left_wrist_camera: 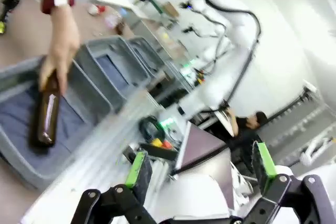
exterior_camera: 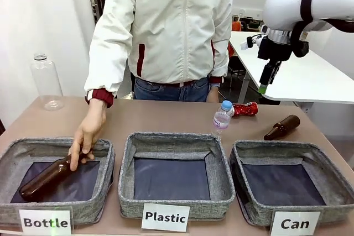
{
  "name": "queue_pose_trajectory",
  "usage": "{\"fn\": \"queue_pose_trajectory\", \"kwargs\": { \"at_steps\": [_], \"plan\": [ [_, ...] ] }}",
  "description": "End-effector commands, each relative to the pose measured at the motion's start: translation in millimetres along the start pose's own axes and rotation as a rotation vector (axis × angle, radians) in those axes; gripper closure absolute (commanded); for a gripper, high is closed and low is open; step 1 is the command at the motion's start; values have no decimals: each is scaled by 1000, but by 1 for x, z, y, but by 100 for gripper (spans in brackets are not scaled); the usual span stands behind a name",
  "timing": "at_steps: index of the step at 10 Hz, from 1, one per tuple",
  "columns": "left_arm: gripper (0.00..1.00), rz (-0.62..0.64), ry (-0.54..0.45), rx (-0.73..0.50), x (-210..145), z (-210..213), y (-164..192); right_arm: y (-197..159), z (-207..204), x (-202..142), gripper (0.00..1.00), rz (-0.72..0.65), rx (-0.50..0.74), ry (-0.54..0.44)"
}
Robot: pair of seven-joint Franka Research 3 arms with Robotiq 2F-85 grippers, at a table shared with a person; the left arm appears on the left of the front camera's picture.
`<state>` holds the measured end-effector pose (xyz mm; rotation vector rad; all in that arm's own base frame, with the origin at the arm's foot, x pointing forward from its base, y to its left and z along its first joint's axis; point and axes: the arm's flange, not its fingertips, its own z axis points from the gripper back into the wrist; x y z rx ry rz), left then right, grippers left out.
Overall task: Sort the can waste into the basket.
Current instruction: Pick up the can waste from the table and place it in the right Fabric basket.
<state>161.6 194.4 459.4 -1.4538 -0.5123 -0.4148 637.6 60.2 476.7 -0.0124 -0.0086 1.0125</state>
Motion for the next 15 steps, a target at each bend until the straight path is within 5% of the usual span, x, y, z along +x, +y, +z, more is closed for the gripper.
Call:
{"fn": "queue_pose_trajectory", "kwargs": {
  "at_steps": [1,2,5,7,8,12,15],
  "plan": [
    [0,3,102,-24,-17,16,10,-20,0,7,0,267,-100,2],
    [0,6,125,-18,-22,23,11,-23,-7,10,0,466,-126,-7],
    [0,-12,138,-18,-28,34,9,-36,-18,7,0,689,-29,-111],
    [0,-17,146,-36,-21,29,10,-38,-16,9,0,516,-9,-107],
    [0,-23,145,-22,-21,27,11,-30,-25,11,0,657,-64,-79],
    [0,-8,161,-52,-17,5,38,-42,-52,22,0,575,7,-125],
    [0,9,190,-91,-2,-51,62,-50,-88,40,0,529,34,-123]
  ]
}}
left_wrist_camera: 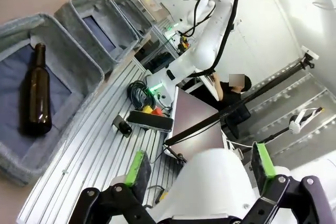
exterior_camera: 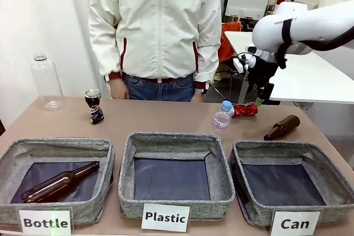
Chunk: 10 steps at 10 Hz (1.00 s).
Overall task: Sort the can waste into the basket.
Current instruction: Pick up the can waste from the table and place it in the right Fabric basket.
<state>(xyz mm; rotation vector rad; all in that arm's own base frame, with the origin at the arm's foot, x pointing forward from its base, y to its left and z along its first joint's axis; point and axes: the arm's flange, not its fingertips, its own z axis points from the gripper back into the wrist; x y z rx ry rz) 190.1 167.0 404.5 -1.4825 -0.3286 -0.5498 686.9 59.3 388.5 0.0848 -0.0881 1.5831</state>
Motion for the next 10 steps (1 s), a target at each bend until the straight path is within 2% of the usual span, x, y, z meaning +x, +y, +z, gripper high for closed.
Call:
{"fn": "queue_pose_trajectory", "kwargs": {
  "at_steps": [1,2,3,10],
  "plan": [
    [0,7,50,4,16,-38,14,-24,-18,12,0,-68,-22,17],
    [0,19,41,71,17,-56,23,-30,-30,15,0,-43,-24,0],
    [0,12,27,-6,9,-20,12,-39,-40,17,0,-34,-12,10],
    [0,12,27,-6,9,-20,12,-57,-81,14,0,-83,14,97]
  ]
}}
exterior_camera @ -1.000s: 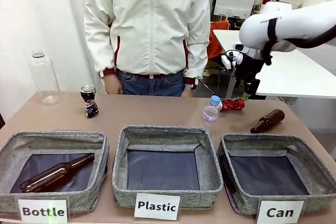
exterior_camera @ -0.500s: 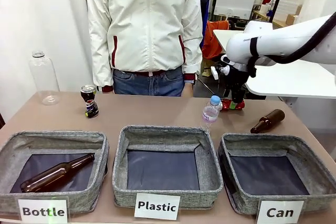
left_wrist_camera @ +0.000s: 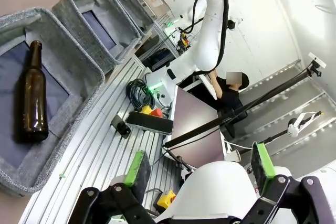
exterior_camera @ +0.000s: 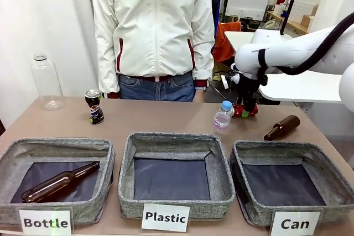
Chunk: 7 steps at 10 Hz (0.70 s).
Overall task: Sort the can waste into the basket.
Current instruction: Pick up the can waste from the table and place it in the right Fabric basket.
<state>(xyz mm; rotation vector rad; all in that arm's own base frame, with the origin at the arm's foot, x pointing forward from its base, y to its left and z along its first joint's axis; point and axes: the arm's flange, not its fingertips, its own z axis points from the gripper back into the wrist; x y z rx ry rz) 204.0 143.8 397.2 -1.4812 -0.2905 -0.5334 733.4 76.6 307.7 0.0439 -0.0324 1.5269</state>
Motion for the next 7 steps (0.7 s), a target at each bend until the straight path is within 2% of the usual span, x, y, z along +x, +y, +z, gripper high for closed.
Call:
{"fn": "queue_pose_trajectory", "kwargs": {
  "at_steps": [1,3,4,5,6,7],
  "plan": [
    [0,-23,12,-6,-2,2,-1,-11,0,7,0,-32,13,40],
    [0,-23,12,-6,-2,2,-1,-11,1,5,0,-43,41,60],
    [0,-23,12,-6,-2,2,-1,-9,2,4,60,-13,73,67],
    [0,-23,12,-6,-2,2,-1,-9,2,4,60,-13,77,65],
    [0,-23,12,-6,-2,2,-1,-10,2,4,100,-15,80,70],
    [0,-23,12,-6,-2,2,-1,-10,3,4,65,-20,78,77]
  ]
}}
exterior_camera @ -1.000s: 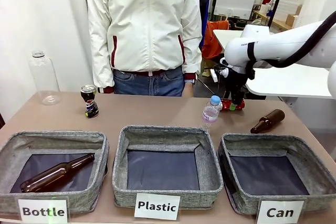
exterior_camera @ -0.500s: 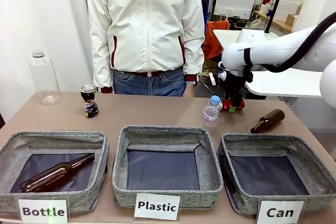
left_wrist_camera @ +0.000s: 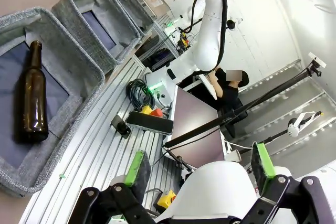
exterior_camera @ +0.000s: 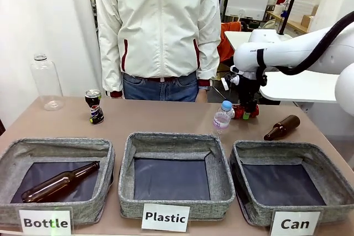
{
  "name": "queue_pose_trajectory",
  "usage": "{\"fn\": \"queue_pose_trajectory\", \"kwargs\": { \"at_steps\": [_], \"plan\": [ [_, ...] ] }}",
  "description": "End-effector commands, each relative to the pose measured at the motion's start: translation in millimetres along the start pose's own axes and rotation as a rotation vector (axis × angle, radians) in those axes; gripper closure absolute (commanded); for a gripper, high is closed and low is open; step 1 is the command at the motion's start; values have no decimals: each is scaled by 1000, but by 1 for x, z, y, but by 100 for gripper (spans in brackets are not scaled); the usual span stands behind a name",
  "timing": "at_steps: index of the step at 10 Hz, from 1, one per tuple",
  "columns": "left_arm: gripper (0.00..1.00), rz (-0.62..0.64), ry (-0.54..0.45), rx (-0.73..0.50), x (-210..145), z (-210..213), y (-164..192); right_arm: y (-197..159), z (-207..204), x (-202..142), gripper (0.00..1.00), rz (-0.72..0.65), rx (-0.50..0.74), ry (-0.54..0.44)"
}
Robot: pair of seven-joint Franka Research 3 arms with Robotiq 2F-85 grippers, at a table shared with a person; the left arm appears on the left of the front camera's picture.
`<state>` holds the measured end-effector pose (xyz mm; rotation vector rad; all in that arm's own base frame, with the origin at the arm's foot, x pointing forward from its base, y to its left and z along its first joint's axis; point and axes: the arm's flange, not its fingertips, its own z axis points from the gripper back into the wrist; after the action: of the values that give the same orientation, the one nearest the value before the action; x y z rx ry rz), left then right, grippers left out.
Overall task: Sort the can waste into the basket.
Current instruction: Pick up the can waste from the table and place it in the right Fabric basket.
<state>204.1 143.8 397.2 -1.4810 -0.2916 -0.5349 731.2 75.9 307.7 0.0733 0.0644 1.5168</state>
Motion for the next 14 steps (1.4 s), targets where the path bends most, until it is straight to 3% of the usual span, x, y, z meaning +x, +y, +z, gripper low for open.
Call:
{"fn": "queue_pose_trajectory", "kwargs": {
  "at_steps": [1,4,6,10,12,14],
  "plan": [
    [0,-21,12,-6,-2,2,-1,-11,5,4,100,-13,-1,36],
    [0,-21,12,-6,-2,2,-1,-4,16,-3,100,-25,-12,29],
    [0,-21,12,-6,-2,2,-1,27,59,-16,100,-86,-13,-11],
    [0,-21,12,-6,-2,2,-1,168,169,-65,100,-231,93,-6],
    [0,-21,12,-6,-2,2,-1,246,190,-87,100,-261,64,-40],
    [0,-21,12,-6,-2,2,-1,320,187,-94,100,-249,-56,-62]
  ]
}}
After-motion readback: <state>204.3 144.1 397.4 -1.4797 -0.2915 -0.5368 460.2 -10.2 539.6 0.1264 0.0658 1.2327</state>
